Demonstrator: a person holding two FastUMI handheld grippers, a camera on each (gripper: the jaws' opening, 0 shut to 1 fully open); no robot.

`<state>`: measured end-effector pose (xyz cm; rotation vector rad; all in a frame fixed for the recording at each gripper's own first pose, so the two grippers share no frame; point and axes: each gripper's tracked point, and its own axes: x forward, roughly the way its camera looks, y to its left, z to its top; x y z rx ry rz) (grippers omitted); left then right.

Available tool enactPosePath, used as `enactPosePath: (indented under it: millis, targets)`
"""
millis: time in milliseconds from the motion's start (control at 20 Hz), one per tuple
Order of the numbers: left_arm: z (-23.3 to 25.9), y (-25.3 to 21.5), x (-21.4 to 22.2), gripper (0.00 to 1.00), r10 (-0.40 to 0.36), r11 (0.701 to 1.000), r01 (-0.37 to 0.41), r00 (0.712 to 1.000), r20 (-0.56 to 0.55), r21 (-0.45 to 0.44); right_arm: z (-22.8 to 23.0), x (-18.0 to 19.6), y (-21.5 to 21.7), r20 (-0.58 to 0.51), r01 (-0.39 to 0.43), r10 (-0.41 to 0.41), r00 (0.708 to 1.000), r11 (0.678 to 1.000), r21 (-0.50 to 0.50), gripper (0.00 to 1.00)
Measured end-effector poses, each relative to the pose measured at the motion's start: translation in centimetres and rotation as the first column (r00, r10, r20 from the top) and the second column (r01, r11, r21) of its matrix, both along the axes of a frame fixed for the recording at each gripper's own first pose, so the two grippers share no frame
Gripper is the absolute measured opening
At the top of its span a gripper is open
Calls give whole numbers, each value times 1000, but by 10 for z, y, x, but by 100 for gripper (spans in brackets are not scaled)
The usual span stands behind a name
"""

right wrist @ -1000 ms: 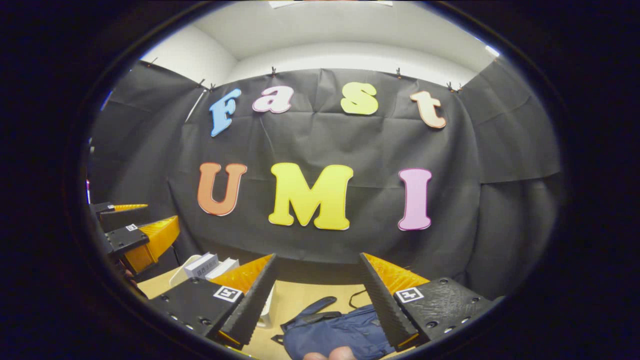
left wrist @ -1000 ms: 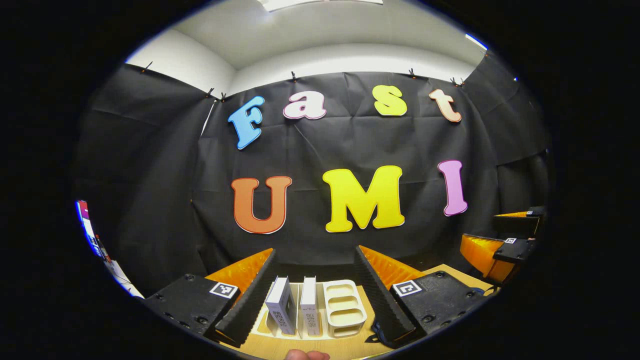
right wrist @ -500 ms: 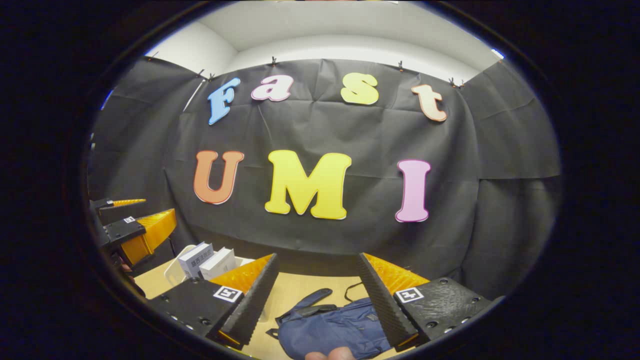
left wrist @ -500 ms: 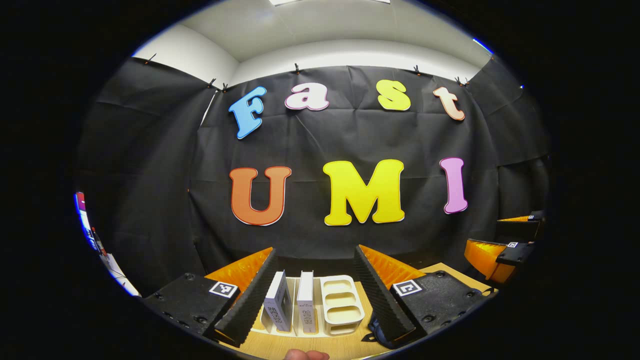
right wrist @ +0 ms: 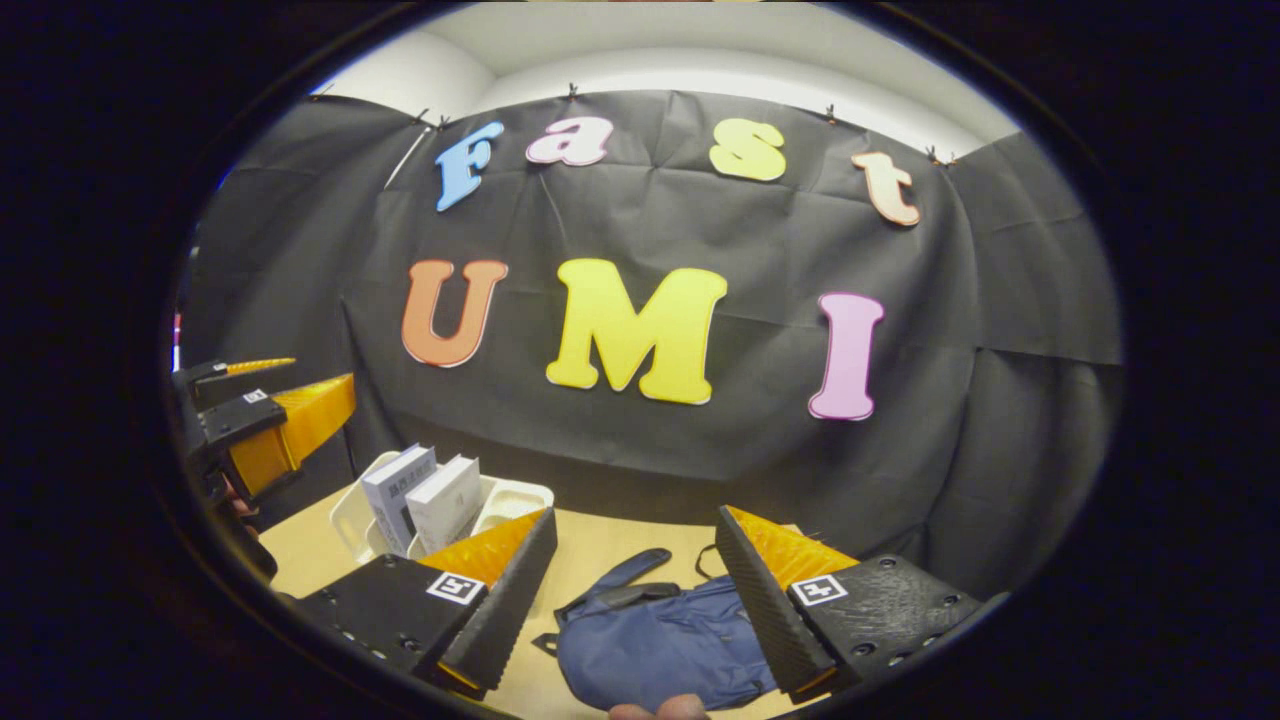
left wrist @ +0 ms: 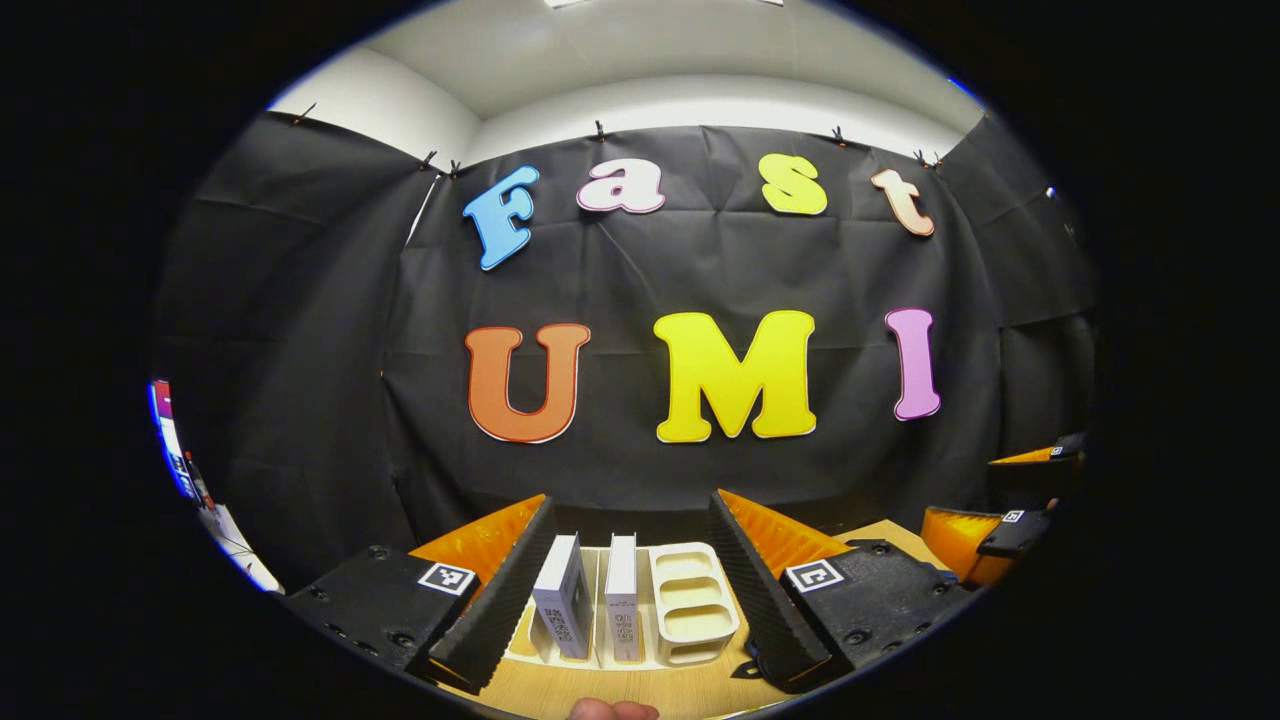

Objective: Open the schoolbag, grab two books from the bookshelf and put them into the schoolbag.

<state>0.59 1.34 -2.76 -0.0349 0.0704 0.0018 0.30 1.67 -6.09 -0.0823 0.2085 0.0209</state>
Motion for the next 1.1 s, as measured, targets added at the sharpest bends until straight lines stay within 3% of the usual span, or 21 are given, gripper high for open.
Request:
enactPosePath:
  millis: [200,350,500,750,900,1100]
  targets:
    - [-6,3,-4,100,-1,1000,1,1000,-4,18,-46,-3,14,-149,-29,28,988,1000,-6,95]
    - [-11,3,-7,96,-5,999,5,1000,-10,38,-93,-6,21,-289,-38,34,957,999,-6,96]
    - [-17,8,-13,96,-7,999,8,1000,-17,33,-151,-13,23,-438,-51,37,898,999,-19,96]
    - [-31,27,-20,96,37,999,-35,998,-46,33,-235,-25,30,-649,-88,25,760,994,-65,96]
    - [-34,37,-24,96,62,998,-60,996,-63,37,-270,-26,33,-701,-98,0,713,990,-100,96]
    - [-39,46,-26,96,84,996,-81,993,-78,47,-304,-22,30,-737,-95,-62,673,981,-169,96]
